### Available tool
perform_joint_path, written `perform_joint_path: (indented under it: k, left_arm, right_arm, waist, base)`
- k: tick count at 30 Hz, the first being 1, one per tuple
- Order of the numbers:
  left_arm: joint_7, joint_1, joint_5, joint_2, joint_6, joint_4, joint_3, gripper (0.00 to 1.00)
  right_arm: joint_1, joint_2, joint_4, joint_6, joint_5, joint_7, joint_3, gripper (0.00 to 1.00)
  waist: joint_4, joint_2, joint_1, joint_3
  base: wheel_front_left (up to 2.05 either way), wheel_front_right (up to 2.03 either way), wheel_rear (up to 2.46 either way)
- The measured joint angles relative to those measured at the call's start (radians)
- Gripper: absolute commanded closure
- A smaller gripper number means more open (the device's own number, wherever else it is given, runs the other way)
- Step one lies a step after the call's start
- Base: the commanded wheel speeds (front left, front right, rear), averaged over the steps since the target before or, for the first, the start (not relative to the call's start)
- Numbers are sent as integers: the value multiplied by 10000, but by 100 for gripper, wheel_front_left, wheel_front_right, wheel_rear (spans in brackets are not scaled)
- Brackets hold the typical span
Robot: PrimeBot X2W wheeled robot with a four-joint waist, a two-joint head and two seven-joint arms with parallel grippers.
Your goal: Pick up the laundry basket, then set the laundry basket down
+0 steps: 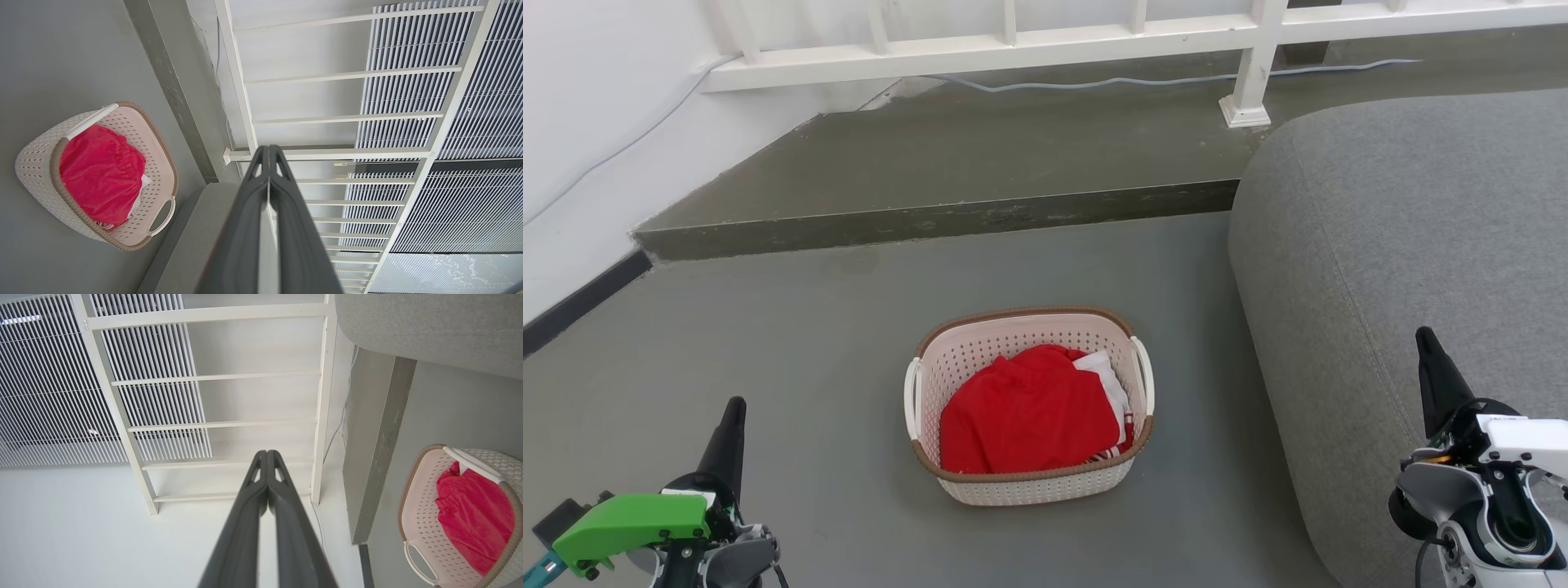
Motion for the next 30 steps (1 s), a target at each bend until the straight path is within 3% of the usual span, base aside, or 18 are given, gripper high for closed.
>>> perform_joint_path:
  k: [30]
  left_arm:
    - [0, -2, 0, -6, 0, 0, 13, 100]
  right_arm:
    - [-92, 2, 184, 84, 2, 71, -46, 100]
  waist:
    - [-3, 0, 0, -4]
  base:
    - [0, 0, 0]
